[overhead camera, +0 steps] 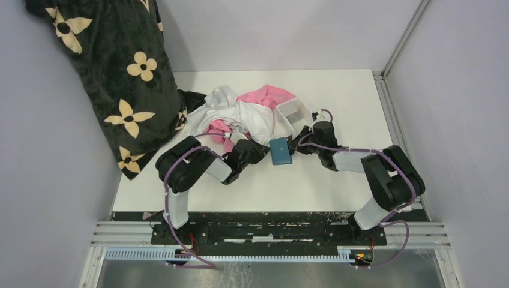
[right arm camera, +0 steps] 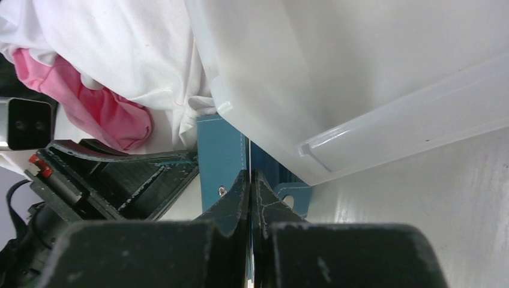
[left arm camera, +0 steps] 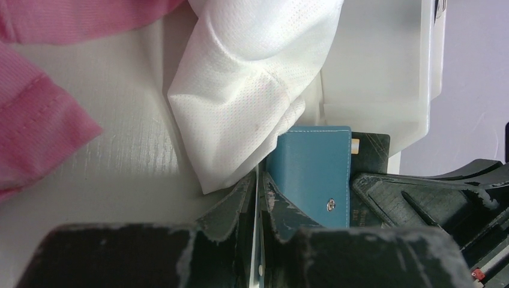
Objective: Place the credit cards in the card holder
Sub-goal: Open the card holder at the center of the board.
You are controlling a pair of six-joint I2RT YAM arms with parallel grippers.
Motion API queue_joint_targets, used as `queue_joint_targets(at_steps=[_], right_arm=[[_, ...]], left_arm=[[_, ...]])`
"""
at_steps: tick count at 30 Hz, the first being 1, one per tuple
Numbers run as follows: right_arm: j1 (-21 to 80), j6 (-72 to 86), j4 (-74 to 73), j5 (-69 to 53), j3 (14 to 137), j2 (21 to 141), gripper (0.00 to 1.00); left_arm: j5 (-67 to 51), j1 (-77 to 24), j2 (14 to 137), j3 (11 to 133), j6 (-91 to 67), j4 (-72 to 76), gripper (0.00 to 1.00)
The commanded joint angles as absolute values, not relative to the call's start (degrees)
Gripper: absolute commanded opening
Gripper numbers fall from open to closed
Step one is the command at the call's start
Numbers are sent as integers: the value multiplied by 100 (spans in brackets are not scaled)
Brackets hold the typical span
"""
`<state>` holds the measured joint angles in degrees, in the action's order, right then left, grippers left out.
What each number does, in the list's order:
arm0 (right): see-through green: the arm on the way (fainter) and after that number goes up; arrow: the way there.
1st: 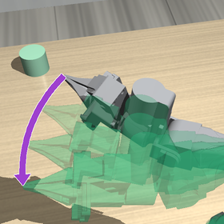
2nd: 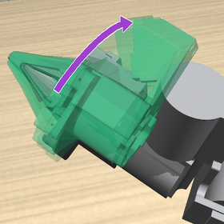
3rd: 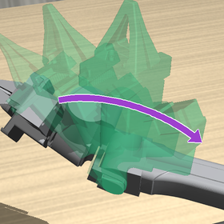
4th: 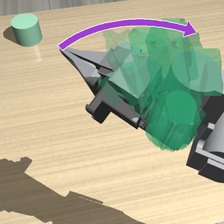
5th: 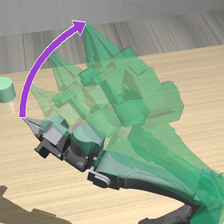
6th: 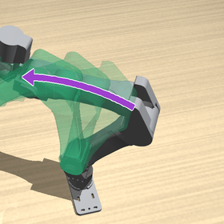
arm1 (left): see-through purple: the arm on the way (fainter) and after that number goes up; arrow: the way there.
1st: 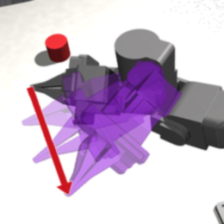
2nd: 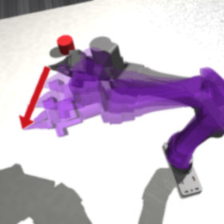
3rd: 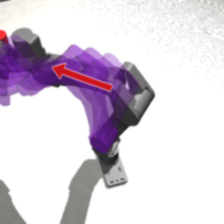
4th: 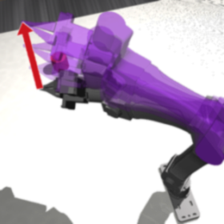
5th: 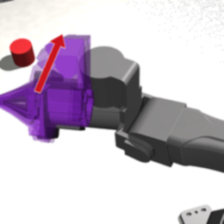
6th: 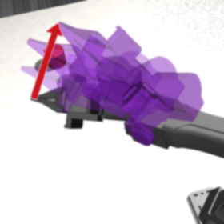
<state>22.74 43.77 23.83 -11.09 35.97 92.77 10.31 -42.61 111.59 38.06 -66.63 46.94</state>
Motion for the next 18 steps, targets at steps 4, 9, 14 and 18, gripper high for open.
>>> queue_joint_targets(at_steps=[4, 9, 14, 18], right_arm=[[2292, 4720, 3032, -1512, 3552, 9026, 1], [2412, 4620, 2762, -1448, 3635, 8781, 1], [2704, 4460, 2423, -1219, 3746, 8553, 1], [3071, 4232, 2025, -864, 3895, 8410, 1]], left_arm=[[578, -4346, 11692, 3646, -6115, 3393, 15], [444, -4403, 11748, 3676, -6036, 3393, 15], [353, -4462, 11739, 3655, -5990, 3393, 15], [246, -4474, 11737, 3674, -5921, 3405, 15]])
